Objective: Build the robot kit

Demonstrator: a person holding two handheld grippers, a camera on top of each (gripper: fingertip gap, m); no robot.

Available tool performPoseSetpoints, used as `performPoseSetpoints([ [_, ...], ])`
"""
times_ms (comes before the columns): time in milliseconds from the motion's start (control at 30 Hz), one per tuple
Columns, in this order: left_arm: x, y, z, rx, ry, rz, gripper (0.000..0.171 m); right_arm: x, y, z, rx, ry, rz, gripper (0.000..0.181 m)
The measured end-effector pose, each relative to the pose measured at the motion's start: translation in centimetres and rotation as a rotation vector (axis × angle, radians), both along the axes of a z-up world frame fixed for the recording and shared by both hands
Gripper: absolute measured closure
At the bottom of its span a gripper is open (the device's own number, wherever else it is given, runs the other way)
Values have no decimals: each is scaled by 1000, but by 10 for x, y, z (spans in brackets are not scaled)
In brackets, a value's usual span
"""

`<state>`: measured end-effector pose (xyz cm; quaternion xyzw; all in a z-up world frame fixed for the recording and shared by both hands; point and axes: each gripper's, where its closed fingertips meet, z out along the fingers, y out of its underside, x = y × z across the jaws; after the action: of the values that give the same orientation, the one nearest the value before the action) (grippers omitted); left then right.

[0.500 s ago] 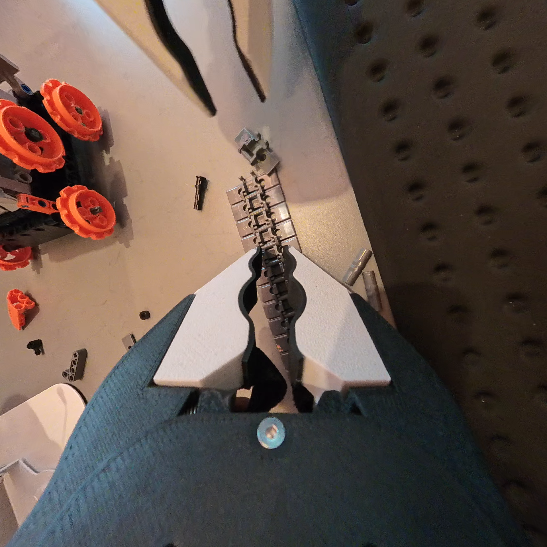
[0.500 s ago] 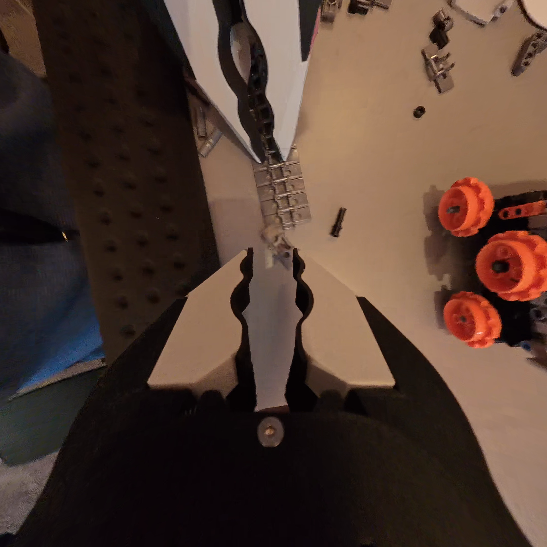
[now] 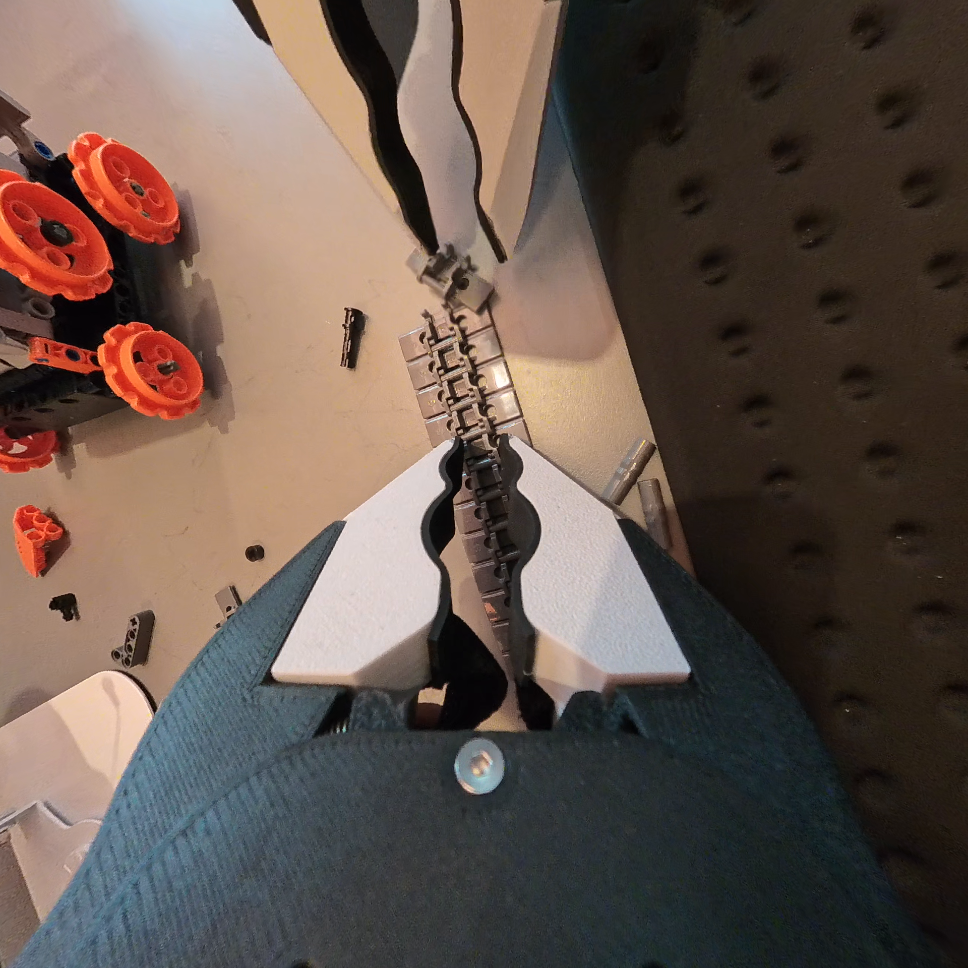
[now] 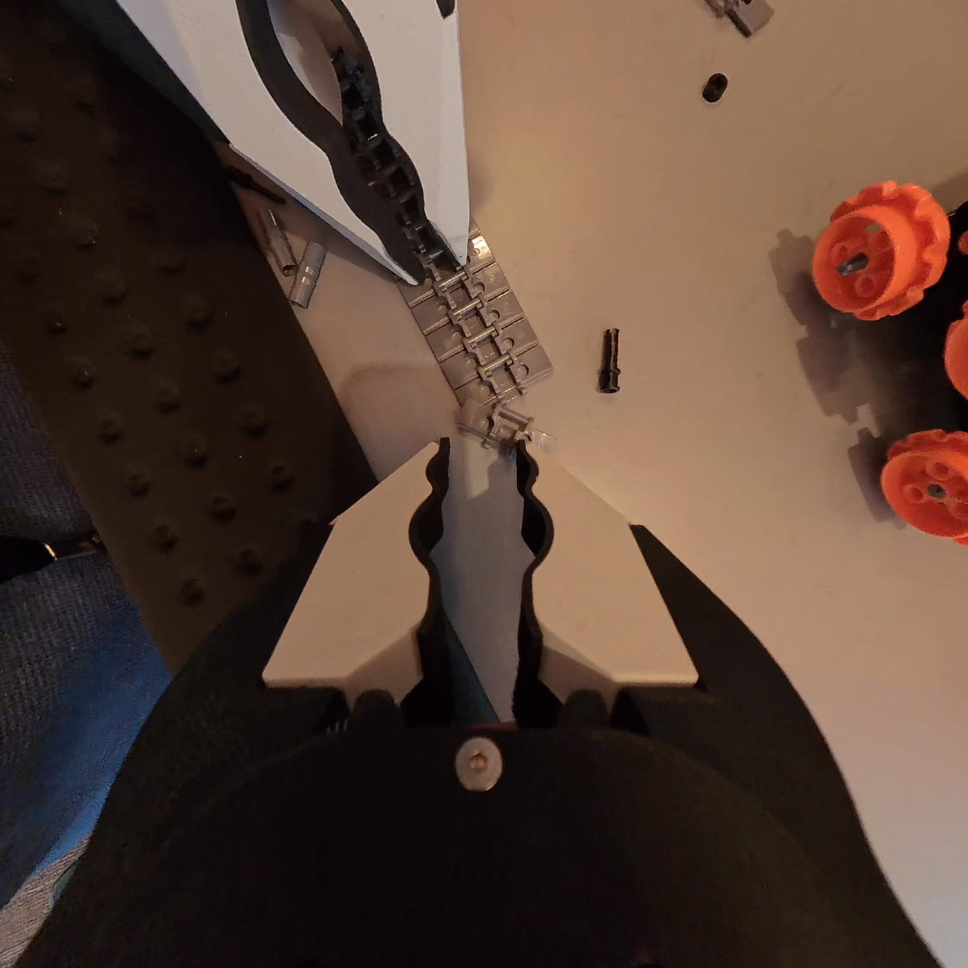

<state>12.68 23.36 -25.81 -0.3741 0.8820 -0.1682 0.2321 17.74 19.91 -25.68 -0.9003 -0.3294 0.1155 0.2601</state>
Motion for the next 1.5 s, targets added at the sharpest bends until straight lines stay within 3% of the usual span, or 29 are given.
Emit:
performPoseSetpoints([
  [200, 0, -1, 0, -2, -4, -4, 159, 5, 6, -5, 16, -59, 45, 172],
  [400, -1, -2, 0, 1, -4, -9, 158, 5, 12, 1, 47, -75, 118, 164],
  [667, -1, -2, 0, -6, -3, -12, 159, 2, 16, -1, 69, -58, 152, 170],
  [1133, -1, -3, 0, -14, -3, -24, 159, 1, 15, 11, 92, -80, 336, 171],
  [1500, -1, -5, 0, -21, -3, -32, 159, -2, 15, 1, 58, -118, 387, 167],
])
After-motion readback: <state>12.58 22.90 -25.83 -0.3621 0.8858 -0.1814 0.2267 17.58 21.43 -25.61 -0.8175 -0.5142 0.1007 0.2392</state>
